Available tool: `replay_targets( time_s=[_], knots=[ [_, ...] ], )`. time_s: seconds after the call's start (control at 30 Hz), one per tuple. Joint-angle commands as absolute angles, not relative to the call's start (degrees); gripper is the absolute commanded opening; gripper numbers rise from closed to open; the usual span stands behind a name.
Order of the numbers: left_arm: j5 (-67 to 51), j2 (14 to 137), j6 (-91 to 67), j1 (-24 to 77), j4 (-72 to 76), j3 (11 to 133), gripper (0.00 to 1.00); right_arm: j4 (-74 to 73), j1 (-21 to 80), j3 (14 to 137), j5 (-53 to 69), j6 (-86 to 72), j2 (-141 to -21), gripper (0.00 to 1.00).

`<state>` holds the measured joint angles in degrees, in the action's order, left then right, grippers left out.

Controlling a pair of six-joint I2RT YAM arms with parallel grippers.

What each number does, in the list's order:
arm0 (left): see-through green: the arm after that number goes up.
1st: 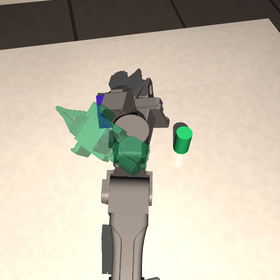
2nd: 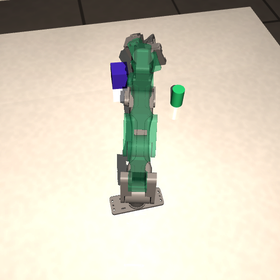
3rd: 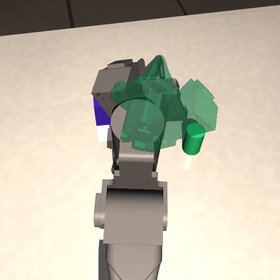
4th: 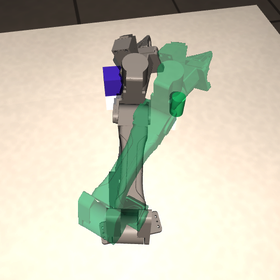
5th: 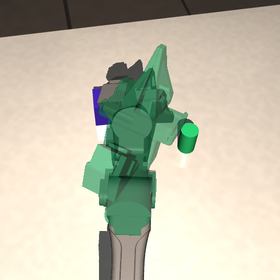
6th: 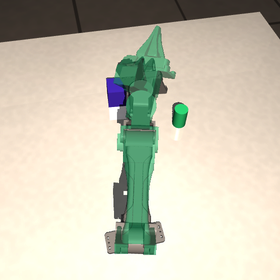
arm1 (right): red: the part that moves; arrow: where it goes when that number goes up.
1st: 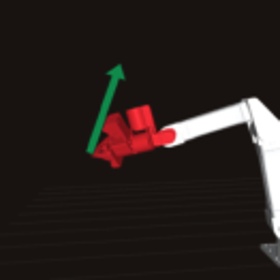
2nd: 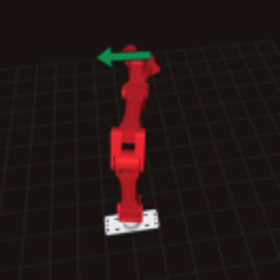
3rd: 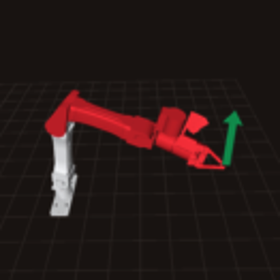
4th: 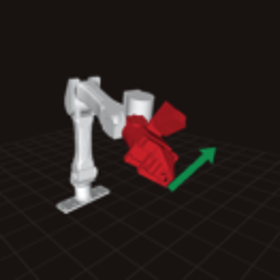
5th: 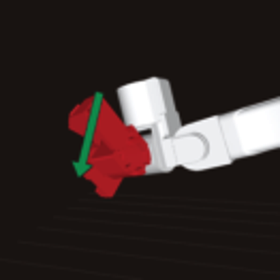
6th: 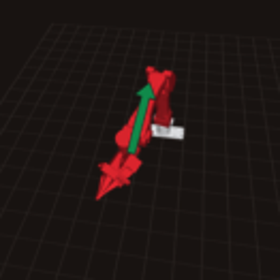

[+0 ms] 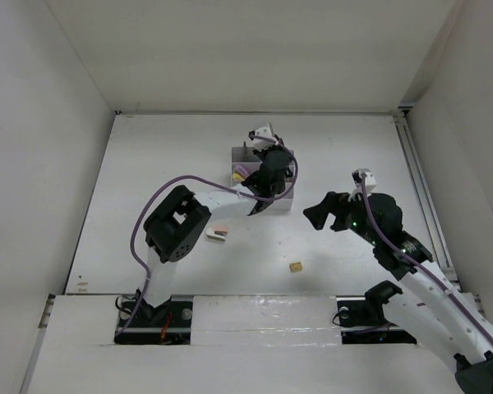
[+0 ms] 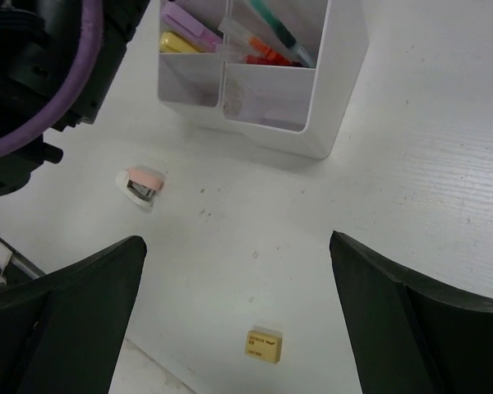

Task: Sort the stationery into containers
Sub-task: Place the pen in the storage box.

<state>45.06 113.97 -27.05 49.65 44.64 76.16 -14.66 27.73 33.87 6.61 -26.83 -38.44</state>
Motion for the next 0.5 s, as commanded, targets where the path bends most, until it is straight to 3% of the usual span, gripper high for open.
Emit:
replay_targets(
  time_s=[0.0,0.13,0.17,0.27,0.3,0.4,0.43,0.47],
  knots=[
    [46.75,114.43,-29.08,49.22,45.79,78.40,0.17,-14.41,27.42,34.01,6.86,-26.72,-37.00,1.00],
    [47.37,114.43,-29.88,49.22,45.26,78.40,0.25,-14.41,27.42,34.01,6.33,-26.72,-36.39,1.00],
    [47.37,114.43,-29.88,49.22,45.26,78.40,0.36,-14.41,27.42,34.01,6.33,-26.72,-36.39,1.00],
    [46.85,111.89,-29.27,49.83,45.26,76.91,0.51,-14.41,27.42,34.01,6.33,-26.19,-36.39,1.00],
    [47.45,110.75,-29.27,49.83,45.26,76.90,0.65,-14.41,27.42,34.01,5.72,-26.19,-36.39,1.00],
    [46.76,105.75,-25.59,51.33,45.26,76.38,0.88,-13.89,27.42,34.01,4.48,-26.19,-37.08,1.00],
    [46.76,104.60,-24.18,52.29,45.26,77.33,1.00,-13.89,27.42,34.01,4.48,-26.19,-37.87,1.00],
    [46.76,102.85,-21.91,52.99,43.35,78.65,1.00,-14.67,27.42,34.01,3.96,-26.19,-38.75,1.00]
  ],
)
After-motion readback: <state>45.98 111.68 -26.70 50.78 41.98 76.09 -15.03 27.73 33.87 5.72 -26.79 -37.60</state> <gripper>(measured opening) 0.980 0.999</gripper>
